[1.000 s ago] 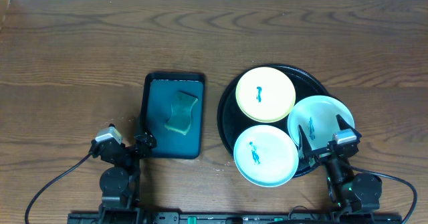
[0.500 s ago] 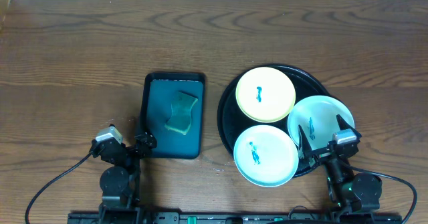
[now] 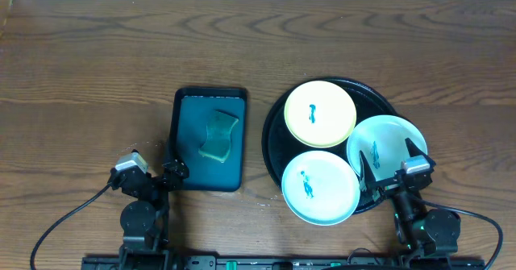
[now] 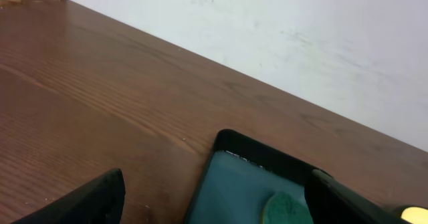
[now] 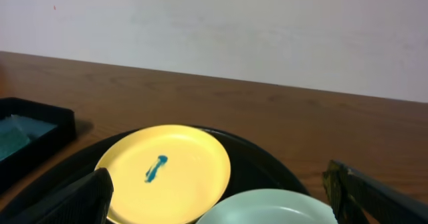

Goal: Clean dirty plates on tray and stack at the side

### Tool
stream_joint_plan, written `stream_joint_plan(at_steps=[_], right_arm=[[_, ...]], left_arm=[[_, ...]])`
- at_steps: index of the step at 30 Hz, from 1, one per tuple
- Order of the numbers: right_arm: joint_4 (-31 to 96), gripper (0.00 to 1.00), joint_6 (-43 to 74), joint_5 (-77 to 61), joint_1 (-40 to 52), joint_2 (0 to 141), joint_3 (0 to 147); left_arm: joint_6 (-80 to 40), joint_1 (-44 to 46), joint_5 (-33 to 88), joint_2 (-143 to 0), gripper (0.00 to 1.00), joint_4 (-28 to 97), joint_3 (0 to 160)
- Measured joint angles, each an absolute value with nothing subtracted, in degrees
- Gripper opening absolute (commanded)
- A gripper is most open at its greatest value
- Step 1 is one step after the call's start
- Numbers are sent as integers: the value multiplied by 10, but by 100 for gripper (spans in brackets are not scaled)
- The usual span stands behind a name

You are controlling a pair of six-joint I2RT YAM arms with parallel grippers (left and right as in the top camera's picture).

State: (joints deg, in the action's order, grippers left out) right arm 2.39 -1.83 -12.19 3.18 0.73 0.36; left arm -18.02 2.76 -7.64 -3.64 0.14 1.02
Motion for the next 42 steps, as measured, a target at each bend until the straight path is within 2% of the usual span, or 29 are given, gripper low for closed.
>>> stream_joint_plan(at_steps=[6, 12, 18, 29, 35, 37, 38, 42], right_arm=[[-34, 99, -19, -167, 32, 7, 4], [-20, 99, -19, -210, 32, 15, 41], [90, 99, -18, -223, 32, 117, 199], [351, 99, 7, -241, 32, 516, 542], [376, 99, 35, -286, 32, 641, 587], [376, 99, 47, -307, 32, 666, 587], [376, 99, 53, -320, 32, 677, 587], [383, 96, 65, -351, 33, 699, 587]], left_arm=[[-215, 28, -76, -38, 86, -80, 7], [-227, 28, -72, -54, 86, -77, 31], [-227, 28, -51, -170, 86, 41, 189], [-227, 28, 27, -480, 86, 351, 535], [-227, 28, 74, -568, 86, 420, 588], [-227, 28, 110, -583, 81, 443, 588], [-227, 28, 127, -590, 91, 450, 588], [-227, 28, 160, -620, 90, 474, 588]])
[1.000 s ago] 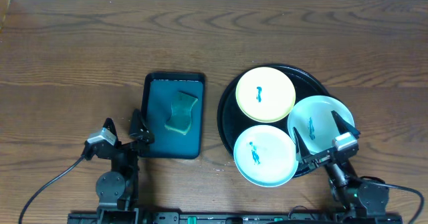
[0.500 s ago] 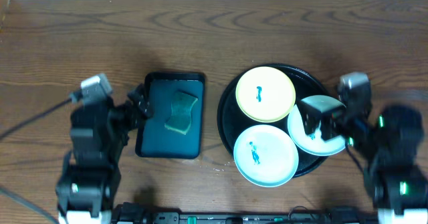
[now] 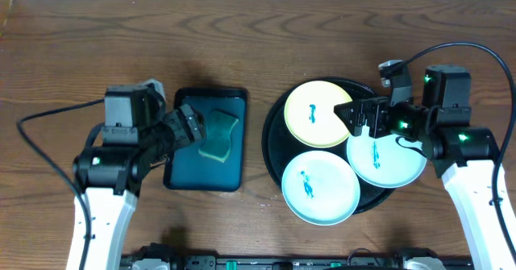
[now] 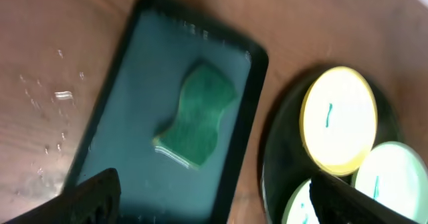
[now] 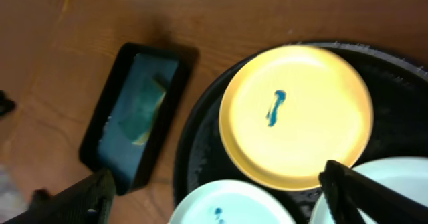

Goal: Clean dirty plates on tray and stack at the side
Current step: 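Reach left gripper to the sponge in the water tray and grasp it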

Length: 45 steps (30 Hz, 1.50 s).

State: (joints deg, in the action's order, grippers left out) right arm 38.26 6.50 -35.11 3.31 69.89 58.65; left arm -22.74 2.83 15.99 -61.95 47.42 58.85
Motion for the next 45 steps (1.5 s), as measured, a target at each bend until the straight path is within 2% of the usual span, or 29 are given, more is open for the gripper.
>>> stream_joint_plan(at_steps=[4, 7, 12, 17, 18, 19, 21, 22, 27, 28, 30, 32, 34, 41, 45], right_arm=[[414, 94, 70, -325, 61, 699, 587], [437, 91, 72, -273, 101, 699, 588], [446, 85, 74, -211, 154, 699, 588], [446, 81, 89, -182, 160, 699, 588], [446, 80, 91, -179, 160, 699, 588], [446, 79, 92, -177, 160, 699, 588], [448, 77, 97, -173, 161, 699, 588], [448, 77, 98, -171, 161, 699, 588], [453, 76, 101, -168, 162, 699, 588], [454, 76, 101, -167, 162, 699, 588], [455, 76, 101, -167, 162, 699, 588], [455, 76, 101, -166, 162, 699, 588], [456, 76, 101, -166, 162, 699, 588], [456, 77, 101, -166, 162, 699, 588], [456, 77, 101, -166, 162, 699, 588]], left_arm=[[-227, 54, 160, -673, 81, 500, 589], [-226, 96, 132, -725, 63, 507, 589], [-227, 168, 51, -831, 63, 463, 589], [-227, 183, -13, -931, 61, 383, 589], [-227, 182, -20, -949, 57, 367, 589], [-226, 181, -24, -969, 48, 352, 589], [-226, 180, -30, -1005, 19, 333, 590], [-227, 180, -28, -1019, 8, 328, 593], [-227, 184, -11, -1034, 8, 328, 606], [-227, 184, -10, -1034, 10, 329, 606], [-225, 183, -8, -1030, 22, 334, 606], [-225, 182, -8, -1022, 49, 345, 606], [-226, 178, -9, -1002, 55, 367, 606], [-227, 175, -11, -911, 56, 368, 605], [-227, 175, -13, -921, 56, 328, 603]])
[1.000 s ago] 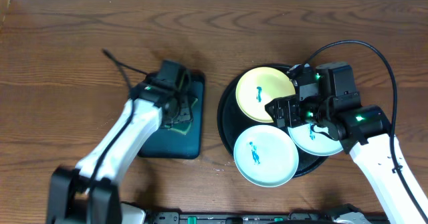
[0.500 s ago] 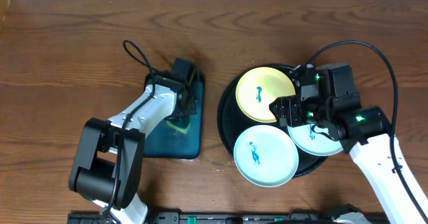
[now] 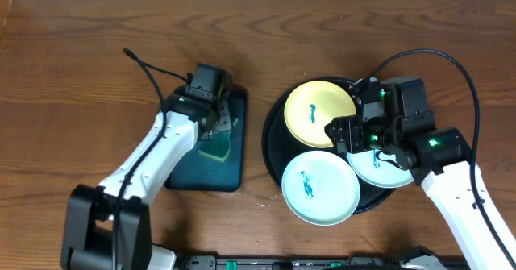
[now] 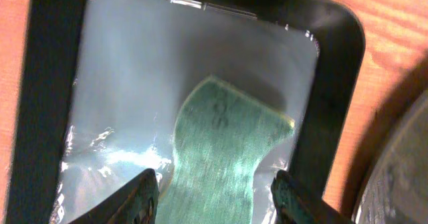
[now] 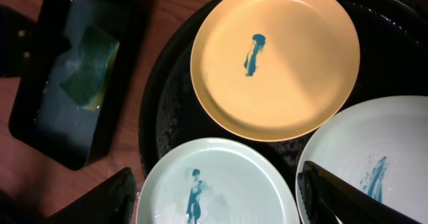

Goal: Clean dirty plates on tray and stack at the side

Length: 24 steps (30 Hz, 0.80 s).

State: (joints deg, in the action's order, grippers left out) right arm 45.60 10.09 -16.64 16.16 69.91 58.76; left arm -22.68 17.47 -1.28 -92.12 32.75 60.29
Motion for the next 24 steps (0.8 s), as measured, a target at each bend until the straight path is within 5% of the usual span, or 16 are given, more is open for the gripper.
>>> stream_joint_plan(at_steps=[5, 8, 9, 17, 24], right_arm=[[460, 77, 101, -166, 162, 699, 588], [467, 78, 101, -157, 162, 699, 588], [469, 78, 101, -151, 162, 699, 588], [452, 73, 109, -87, 161, 722, 588], [371, 59, 117, -86, 104, 820, 588]], left_arm=[[-226, 175, -3, -982, 45, 318, 594], [-226, 175, 13, -1022, 11, 314, 593], [-229, 175, 18, -1026, 8, 312, 593], [-226, 175, 40, -1026, 8, 328, 602], [-226, 175, 44, -1007, 8, 390, 632]])
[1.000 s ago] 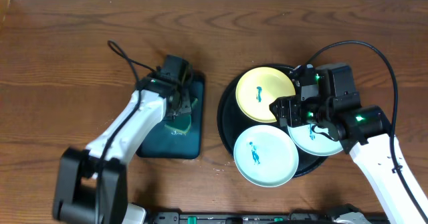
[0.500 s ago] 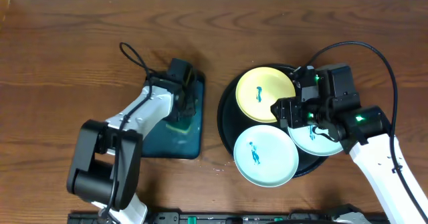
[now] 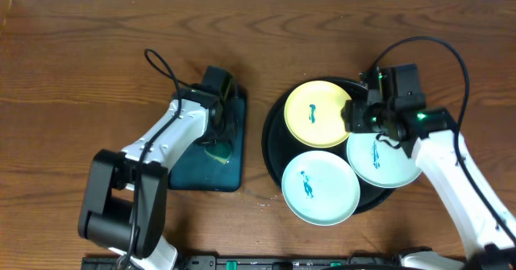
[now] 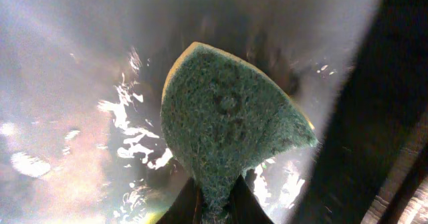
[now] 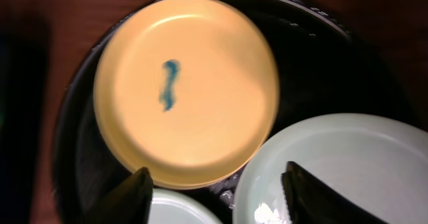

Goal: Clean dirty plates on tray and stack at the side

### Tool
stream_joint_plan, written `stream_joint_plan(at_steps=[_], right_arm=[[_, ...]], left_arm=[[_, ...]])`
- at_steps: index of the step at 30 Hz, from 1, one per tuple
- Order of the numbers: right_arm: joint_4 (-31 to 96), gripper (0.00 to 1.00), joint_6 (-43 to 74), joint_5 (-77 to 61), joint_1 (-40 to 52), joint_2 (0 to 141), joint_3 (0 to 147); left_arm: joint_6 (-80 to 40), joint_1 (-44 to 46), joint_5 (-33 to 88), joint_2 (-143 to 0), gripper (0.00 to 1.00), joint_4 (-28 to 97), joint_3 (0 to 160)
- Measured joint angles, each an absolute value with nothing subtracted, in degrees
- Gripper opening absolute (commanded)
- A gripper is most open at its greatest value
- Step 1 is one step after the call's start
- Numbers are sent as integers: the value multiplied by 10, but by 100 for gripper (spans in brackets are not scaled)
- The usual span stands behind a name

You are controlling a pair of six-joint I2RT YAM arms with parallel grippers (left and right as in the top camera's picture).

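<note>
A black round tray (image 3: pixel 272 151) holds three plates, each with a blue smear: a yellow plate (image 3: pixel 319 114) at the back, a pale plate (image 3: pixel 320 186) at the front and another pale plate (image 3: pixel 387 161) on the right. The green sponge (image 4: pixel 227 124) lies in the wet black basin (image 3: pixel 201 175). My left gripper (image 4: pixel 215 200) is shut on the sponge's near end. My right gripper (image 5: pixel 217 172) hangs open above the tray (image 5: pixel 314 43), one finger over the yellow plate (image 5: pixel 187 90) side and the other over the right pale plate (image 5: pixel 348 164).
Bare wooden table surrounds the basin and tray. The left arm (image 3: pixel 173 133) reaches in from the front left, with its cable looping behind. The right arm (image 3: pixel 447 173) comes in from the front right, its cable arching over the tray's right side.
My left gripper was open just above the sponge and is now down in the basin, shut on it. My right gripper sits closer to the plates, further back and right.
Both arms rested low at the table's front edge. Then each was raised, the left over the basin and the right over the tray. The left then hovered open over the sponge and now holds it; the right stays open over the plates.
</note>
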State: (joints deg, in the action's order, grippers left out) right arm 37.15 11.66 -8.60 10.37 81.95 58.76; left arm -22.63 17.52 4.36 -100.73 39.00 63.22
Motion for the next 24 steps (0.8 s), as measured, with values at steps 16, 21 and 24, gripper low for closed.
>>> stream_joint_plan(at_steps=[16, 21, 24], right_arm=[[295, 39, 72, -123, 48, 1057, 654], [258, 13, 58, -126, 50, 1085, 657], [261, 4, 58, -125, 52, 1096, 659]], left_arm=[[-239, 184, 103, -954, 8, 433, 788], [-255, 213, 106, -954, 8, 393, 788], [-260, 234, 107, -954, 8, 365, 788]])
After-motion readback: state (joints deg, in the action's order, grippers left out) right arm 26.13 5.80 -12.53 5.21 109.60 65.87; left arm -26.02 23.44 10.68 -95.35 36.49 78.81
